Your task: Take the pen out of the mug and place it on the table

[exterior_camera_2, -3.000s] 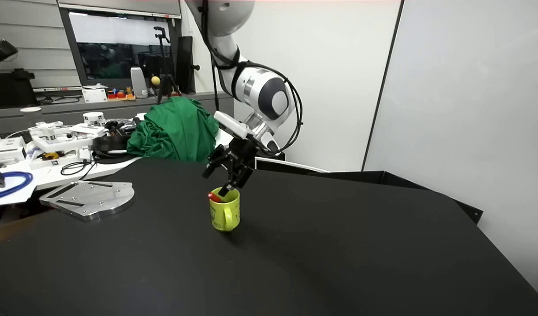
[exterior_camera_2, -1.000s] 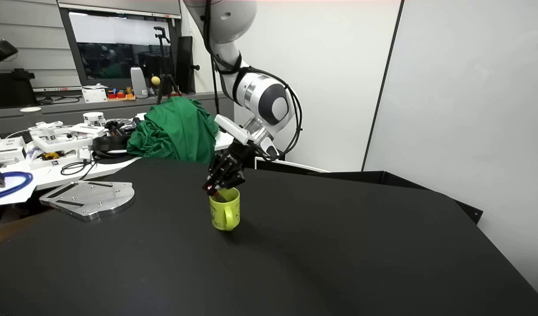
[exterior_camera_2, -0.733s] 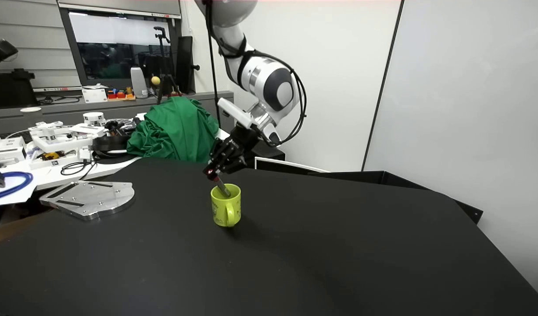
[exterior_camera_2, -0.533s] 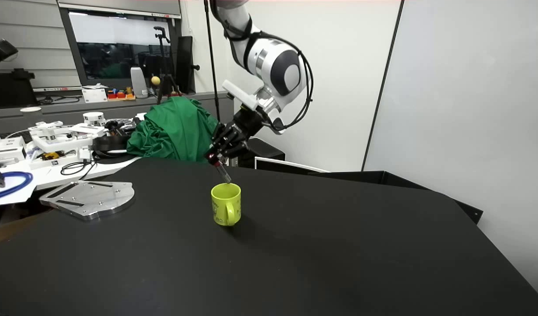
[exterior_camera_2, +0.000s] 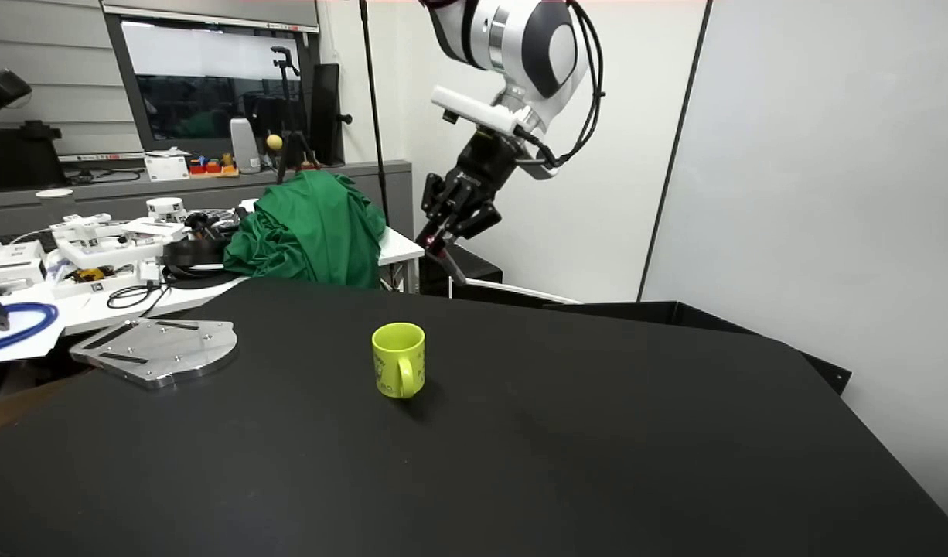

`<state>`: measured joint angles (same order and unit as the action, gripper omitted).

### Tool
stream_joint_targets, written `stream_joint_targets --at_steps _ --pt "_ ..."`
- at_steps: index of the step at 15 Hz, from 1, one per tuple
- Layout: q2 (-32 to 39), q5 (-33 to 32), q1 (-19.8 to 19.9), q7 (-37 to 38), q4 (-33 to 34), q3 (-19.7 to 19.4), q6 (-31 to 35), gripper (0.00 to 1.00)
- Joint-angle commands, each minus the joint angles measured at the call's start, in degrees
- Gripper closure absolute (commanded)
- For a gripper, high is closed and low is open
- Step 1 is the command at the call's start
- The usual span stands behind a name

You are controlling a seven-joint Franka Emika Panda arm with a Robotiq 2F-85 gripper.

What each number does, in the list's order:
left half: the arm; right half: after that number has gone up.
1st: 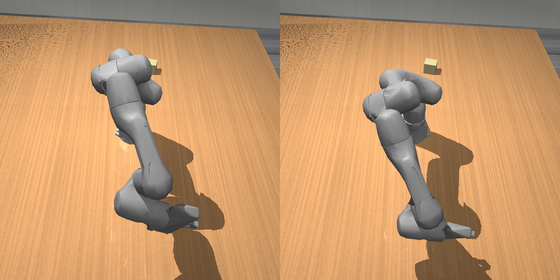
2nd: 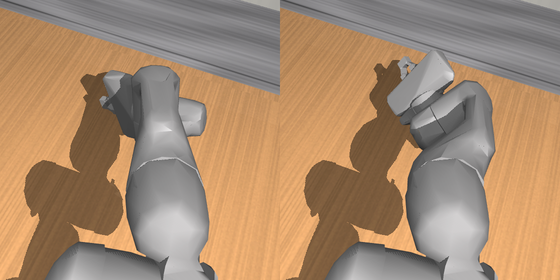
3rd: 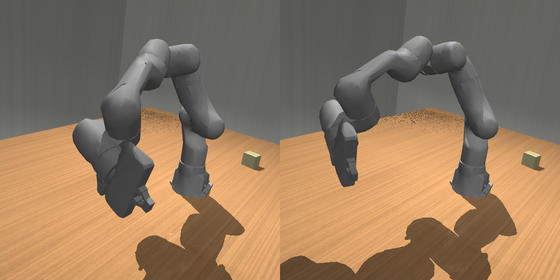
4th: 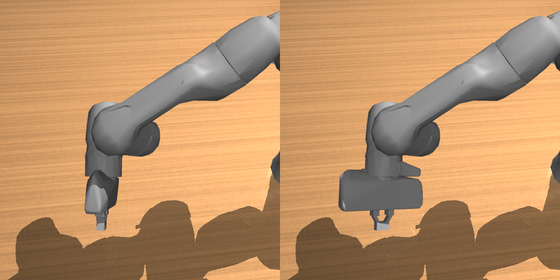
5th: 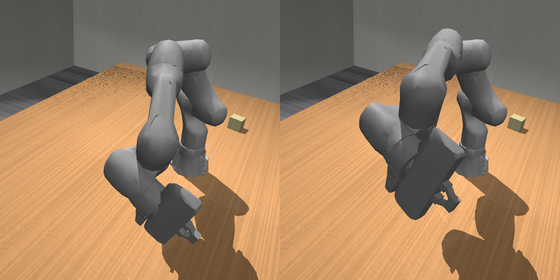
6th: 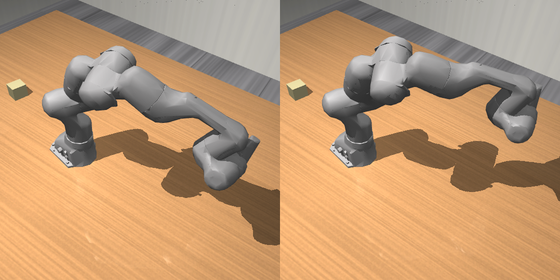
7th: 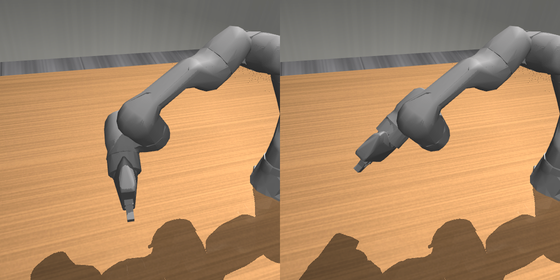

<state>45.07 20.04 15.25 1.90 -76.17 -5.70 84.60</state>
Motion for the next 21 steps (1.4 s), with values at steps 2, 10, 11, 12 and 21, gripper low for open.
stream_joint_targets --at_steps 2,10,11,12,21 --pt "-3.7 -8.3 -0.6 -6.1 -6.4 -2.4 14.6 0.94" --pt "-0.1 -11.2 2.0 -12.5 -14.0 -1.5 36.8 0.94" --pt "0.7 -11.2 2.3 -13.0 -14.5 -1.4 38.5 0.94" --pt "1.8 -11.2 2.6 -13.4 -14.8 -1.3 40.0 0.94" --pt "14.0 -13.7 3.0 -11.7 -12.5 -2.1 44.3 0.94"
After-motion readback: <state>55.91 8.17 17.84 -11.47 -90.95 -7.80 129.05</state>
